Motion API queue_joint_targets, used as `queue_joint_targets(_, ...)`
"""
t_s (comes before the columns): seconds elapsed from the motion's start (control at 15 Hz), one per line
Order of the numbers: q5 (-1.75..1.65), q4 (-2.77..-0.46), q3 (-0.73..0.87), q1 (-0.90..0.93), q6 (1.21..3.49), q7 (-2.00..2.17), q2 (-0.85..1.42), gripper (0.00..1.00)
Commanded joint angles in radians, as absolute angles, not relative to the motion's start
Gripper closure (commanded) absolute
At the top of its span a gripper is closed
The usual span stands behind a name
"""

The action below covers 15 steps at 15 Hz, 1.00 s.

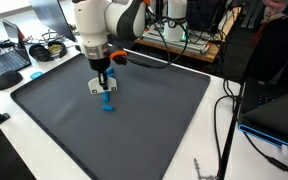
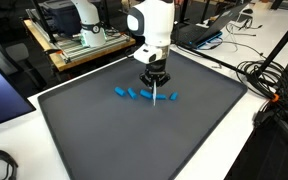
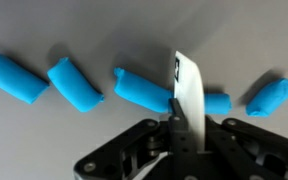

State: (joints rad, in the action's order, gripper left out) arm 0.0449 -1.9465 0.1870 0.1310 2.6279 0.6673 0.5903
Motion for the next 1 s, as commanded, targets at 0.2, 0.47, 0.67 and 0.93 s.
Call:
queue_joint_targets(0.2, 0.098, -1.949, 0.158, 0.102, 2.657, 0.657, 0.615, 0.99)
queue_joint_targets(0.47, 0.139, -1.957, 0.125, 0.076, 2.675, 0.632, 0.615, 0.99)
queue_joint_targets(0.67, 0.131, -1.979, 0.117, 0.089, 2.698, 0.628, 0.604, 0.99)
queue_joint_targets(0.93, 0.12, -2.018, 0.106, 0.11, 2.72, 0.593, 0.573, 0.99)
